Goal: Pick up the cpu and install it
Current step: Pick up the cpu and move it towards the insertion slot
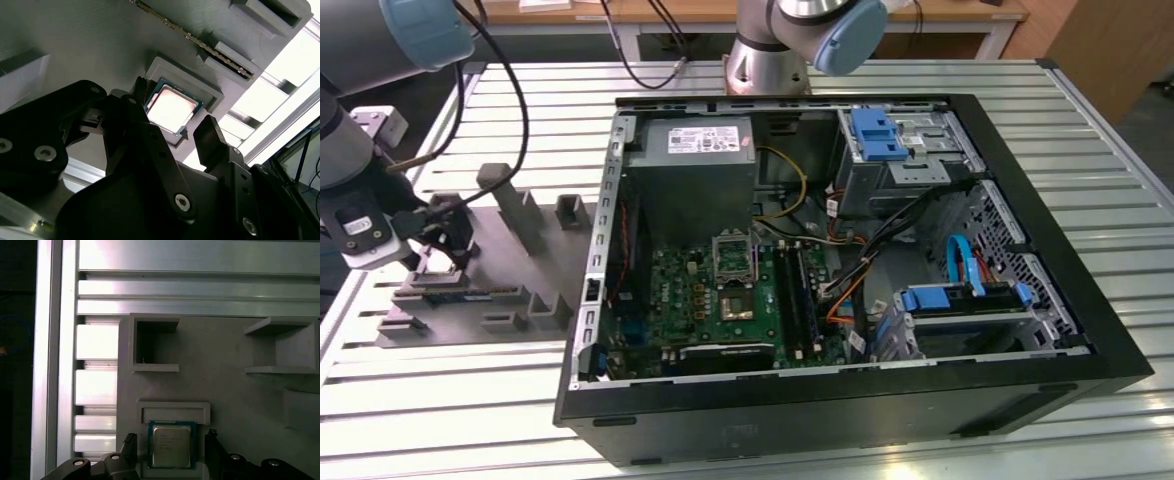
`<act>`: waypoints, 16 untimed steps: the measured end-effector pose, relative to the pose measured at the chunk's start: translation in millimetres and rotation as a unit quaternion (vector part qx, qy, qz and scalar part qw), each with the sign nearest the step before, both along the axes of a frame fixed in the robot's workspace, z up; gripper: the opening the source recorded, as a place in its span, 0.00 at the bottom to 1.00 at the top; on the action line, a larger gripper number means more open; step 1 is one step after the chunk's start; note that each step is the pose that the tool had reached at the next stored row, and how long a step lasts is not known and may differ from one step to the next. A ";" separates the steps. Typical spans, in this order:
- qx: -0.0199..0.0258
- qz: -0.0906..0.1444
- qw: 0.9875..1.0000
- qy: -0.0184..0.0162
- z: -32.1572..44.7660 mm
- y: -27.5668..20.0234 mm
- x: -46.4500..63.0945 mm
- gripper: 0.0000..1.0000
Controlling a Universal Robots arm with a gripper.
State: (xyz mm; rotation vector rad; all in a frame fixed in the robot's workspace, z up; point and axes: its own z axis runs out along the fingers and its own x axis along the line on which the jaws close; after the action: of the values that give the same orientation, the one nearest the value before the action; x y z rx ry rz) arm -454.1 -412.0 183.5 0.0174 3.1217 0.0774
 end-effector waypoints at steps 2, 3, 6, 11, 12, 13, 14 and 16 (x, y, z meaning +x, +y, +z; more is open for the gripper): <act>0.000 0.000 1.000 0.000 -0.3 0.0 0.0 0.65; 0.000 0.000 1.000 0.001 -0.4 0.0 0.0 0.65; 0.001 0.000 1.000 0.001 -0.8 0.2 0.0 0.65; 0.003 0.000 1.000 0.001 -1.3 0.6 0.1 0.65; 0.003 0.000 1.000 0.001 -1.5 0.7 0.0 0.65; 0.003 0.000 1.000 0.001 -1.7 0.8 0.0 0.65; 0.003 0.000 1.000 0.001 -1.8 0.8 -0.1 0.65; 0.004 0.000 1.000 0.001 -2.2 0.8 -0.2 0.65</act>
State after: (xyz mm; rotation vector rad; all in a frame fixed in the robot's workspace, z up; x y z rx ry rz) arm -454.3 -411.2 181.2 0.0177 3.1239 0.0884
